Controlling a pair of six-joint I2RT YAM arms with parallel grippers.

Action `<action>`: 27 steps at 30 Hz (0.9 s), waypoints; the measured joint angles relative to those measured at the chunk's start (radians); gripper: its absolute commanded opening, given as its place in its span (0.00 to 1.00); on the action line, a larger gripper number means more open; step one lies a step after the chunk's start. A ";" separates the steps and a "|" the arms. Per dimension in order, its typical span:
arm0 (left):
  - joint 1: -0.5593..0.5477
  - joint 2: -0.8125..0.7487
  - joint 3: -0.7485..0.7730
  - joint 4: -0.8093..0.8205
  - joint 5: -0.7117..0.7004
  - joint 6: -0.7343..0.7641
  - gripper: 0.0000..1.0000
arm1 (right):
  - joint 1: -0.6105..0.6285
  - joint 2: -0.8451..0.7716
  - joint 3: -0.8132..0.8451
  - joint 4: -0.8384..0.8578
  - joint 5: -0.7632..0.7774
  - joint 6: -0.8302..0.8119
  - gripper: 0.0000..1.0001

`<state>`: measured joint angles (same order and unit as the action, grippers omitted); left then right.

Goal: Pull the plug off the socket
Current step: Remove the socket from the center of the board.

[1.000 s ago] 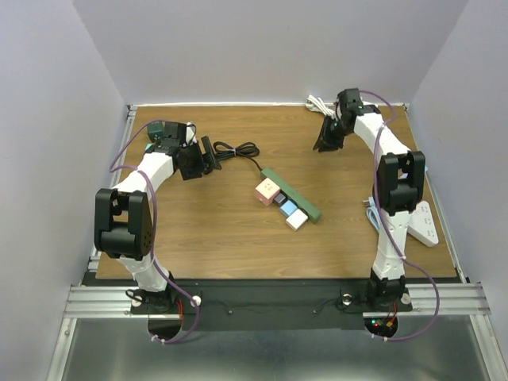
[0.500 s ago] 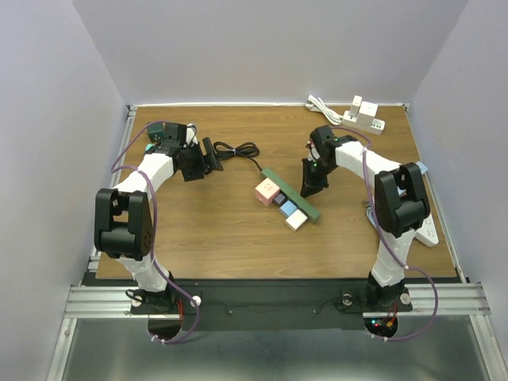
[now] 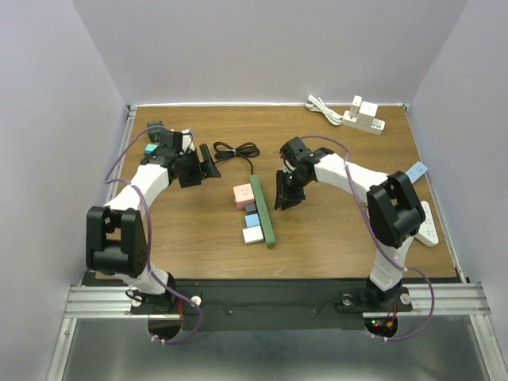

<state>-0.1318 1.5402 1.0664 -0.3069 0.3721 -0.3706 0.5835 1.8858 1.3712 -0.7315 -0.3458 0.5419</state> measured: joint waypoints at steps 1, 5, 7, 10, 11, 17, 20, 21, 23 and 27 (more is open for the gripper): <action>0.002 -0.013 -0.005 0.000 -0.002 0.000 0.86 | -0.003 -0.018 0.000 -0.004 0.037 0.007 0.45; 0.014 -0.078 -0.009 -0.005 -0.006 -0.001 0.86 | -0.008 -0.111 0.002 -0.015 0.140 0.011 0.61; 0.020 -0.115 -0.009 -0.004 -0.006 -0.005 0.86 | -0.004 -0.141 0.015 -0.023 0.163 -0.001 0.65; 0.030 -0.150 -0.006 -0.005 -0.006 -0.016 0.86 | 0.023 -0.143 0.043 -0.024 0.190 -0.029 0.66; 0.033 -0.155 -0.004 -0.005 -0.006 -0.020 0.86 | 0.038 -0.140 0.050 -0.027 0.203 -0.037 0.66; 0.050 -0.177 -0.003 -0.008 -0.006 -0.040 0.86 | 0.143 -0.083 0.099 -0.031 0.286 -0.094 0.64; 0.056 -0.204 -0.006 -0.015 -0.006 -0.048 0.86 | 0.168 -0.066 0.106 -0.031 0.310 -0.114 0.61; 0.057 -0.216 -0.008 -0.018 -0.006 -0.050 0.86 | 0.172 -0.060 0.108 -0.030 0.314 -0.122 0.60; 0.064 -0.255 -0.018 -0.022 -0.006 -0.054 0.86 | 0.177 -0.046 0.116 -0.027 0.326 -0.133 0.60; 0.074 -0.315 -0.056 -0.021 -0.006 -0.061 0.86 | 0.183 -0.014 0.130 -0.025 0.350 -0.153 0.59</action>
<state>-0.0582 1.2255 1.0103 -0.3279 0.3660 -0.4320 0.7670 1.8713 1.5013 -0.7563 0.0040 0.3889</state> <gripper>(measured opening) 0.862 0.597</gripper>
